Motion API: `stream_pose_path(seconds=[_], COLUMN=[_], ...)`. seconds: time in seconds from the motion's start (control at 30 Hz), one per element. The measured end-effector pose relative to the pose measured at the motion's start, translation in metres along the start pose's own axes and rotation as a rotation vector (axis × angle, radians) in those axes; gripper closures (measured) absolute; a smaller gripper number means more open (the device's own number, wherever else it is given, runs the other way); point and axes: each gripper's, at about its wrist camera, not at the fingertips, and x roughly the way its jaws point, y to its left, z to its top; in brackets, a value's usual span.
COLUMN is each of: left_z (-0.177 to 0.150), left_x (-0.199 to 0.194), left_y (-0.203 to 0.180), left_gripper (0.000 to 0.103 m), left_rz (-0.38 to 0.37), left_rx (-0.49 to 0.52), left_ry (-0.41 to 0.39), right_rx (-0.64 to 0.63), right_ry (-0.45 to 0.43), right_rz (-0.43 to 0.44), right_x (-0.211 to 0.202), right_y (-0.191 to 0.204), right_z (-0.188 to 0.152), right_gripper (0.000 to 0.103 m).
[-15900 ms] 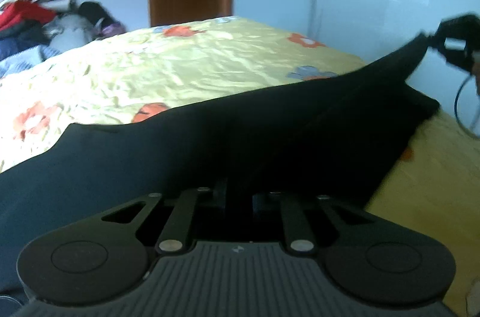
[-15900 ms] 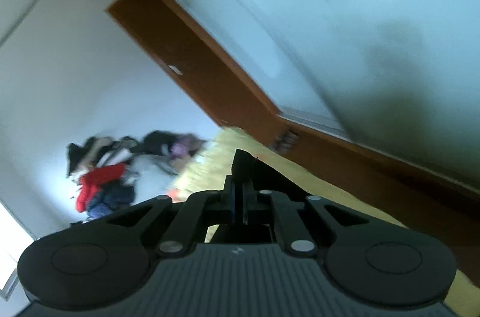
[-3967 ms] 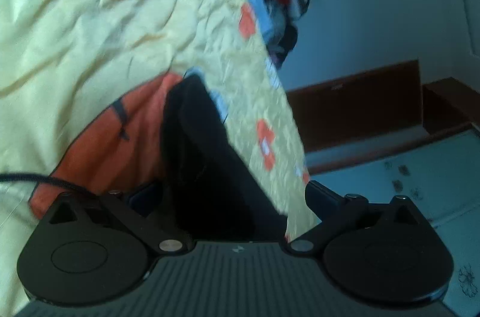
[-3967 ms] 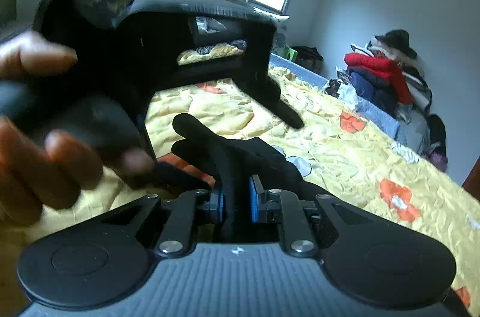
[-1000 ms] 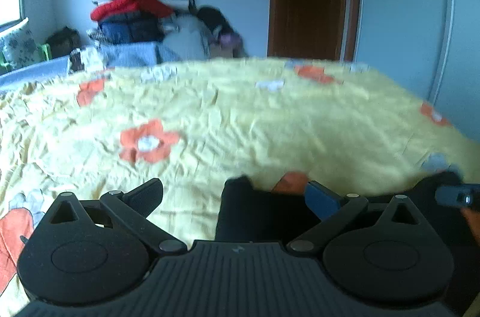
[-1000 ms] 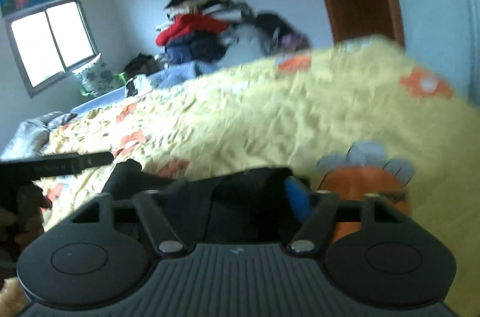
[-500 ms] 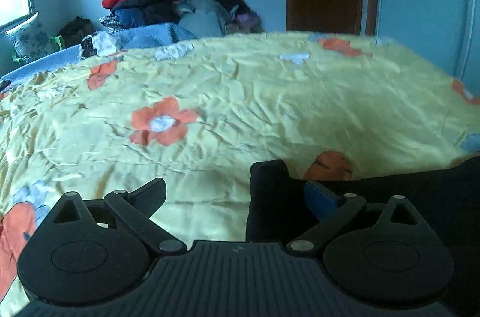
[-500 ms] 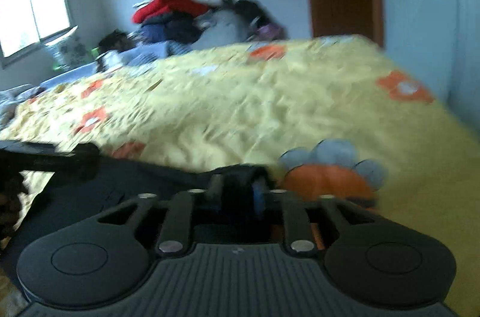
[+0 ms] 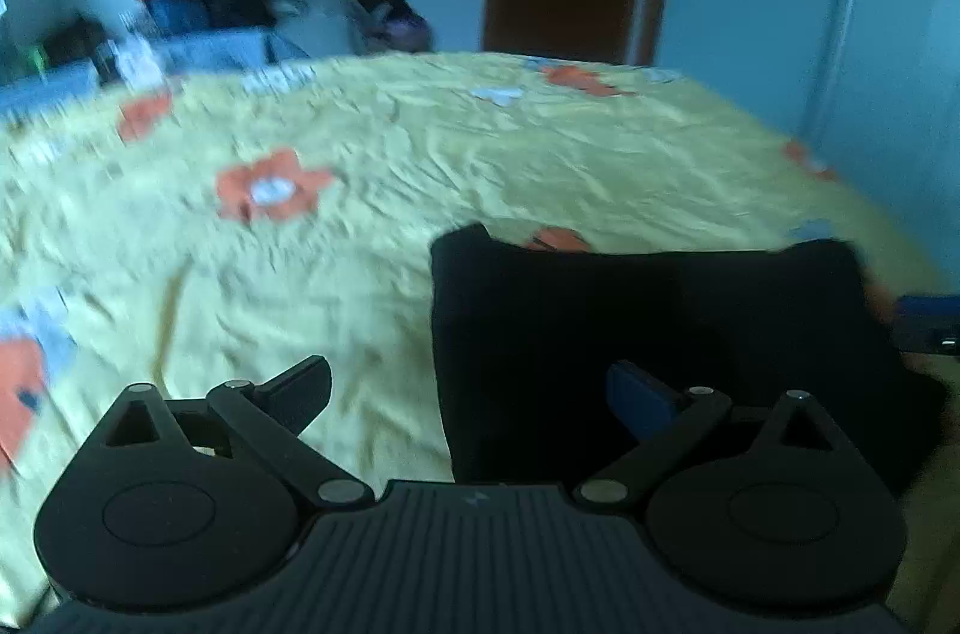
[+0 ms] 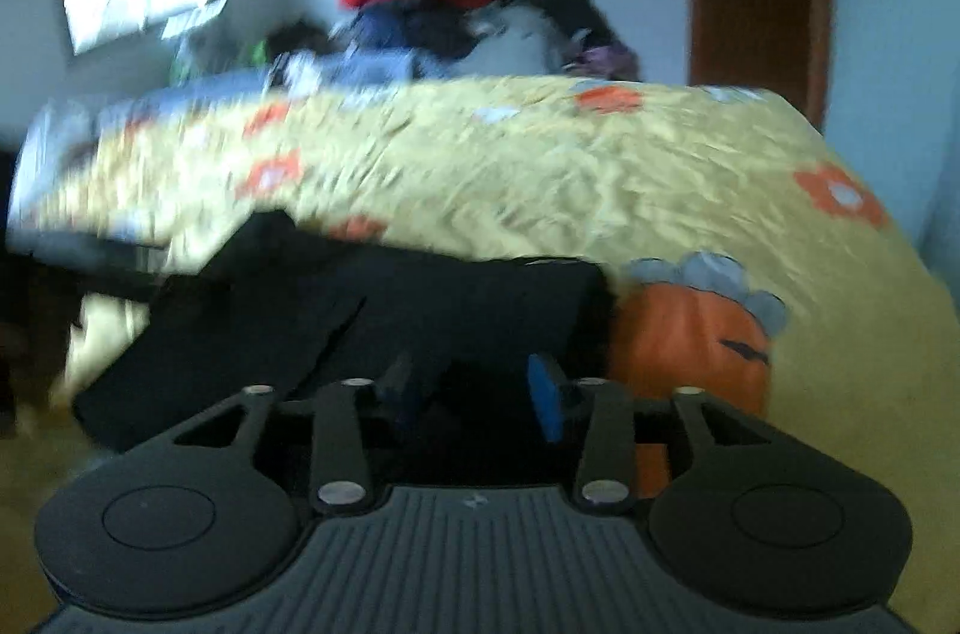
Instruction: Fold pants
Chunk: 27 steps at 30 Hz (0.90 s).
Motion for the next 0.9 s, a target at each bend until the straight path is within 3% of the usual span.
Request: stream_pose_path(seconds=[0.2, 0.43, 0.5, 0.53, 0.57, 0.67, 0.77, 0.9], left_z=[-0.016, -0.022, -0.022, -0.022, -0.022, -0.021, -0.019, -0.013], left_x=[0.008, 0.013, 0.015, 0.015, 0.013, 0.012, 0.0, -0.025], left_y=[0.031, 0.007, 0.002, 0.0, -0.002, 0.007, 0.017, 0.02], left_gripper=[0.002, 0.003, 0.01, 0.025, 0.047, 0.078, 0.083, 0.084], left_rz=[-0.24, -0.262, -0.262, -0.254, -0.234, -0.237, -0.243, -0.213], left_rx=[-0.197, -0.1, -0.085, -0.087, -0.084, -0.128, -0.16, -0.123], left_ry=[0.103, 0.065, 0.054, 0.047, 0.041, 0.032, -0.013, -0.099], right_rx=[0.135, 0.179, 0.203, 0.211, 0.223, 0.263, 0.31, 0.279], right_ry=[0.121, 0.098, 0.09, 0.085, 0.079, 0.055, 0.025, -0.009], right_rz=[0.126, 0.234, 0.234, 0.235, 0.235, 0.228, 0.245, 0.267], right_x=[0.024, 0.034, 0.037, 0.037, 0.036, 0.032, 0.027, 0.021], right_y=[-0.033, -0.032, -0.033, -0.034, -0.033, -0.031, -0.027, -0.007], right_z=[-0.007, -0.007, -0.007, -0.008, -0.01, -0.013, -0.012, 0.006], right_gripper=[0.04, 0.042, 0.054, 0.058, 0.061, 0.071, 0.077, 0.078])
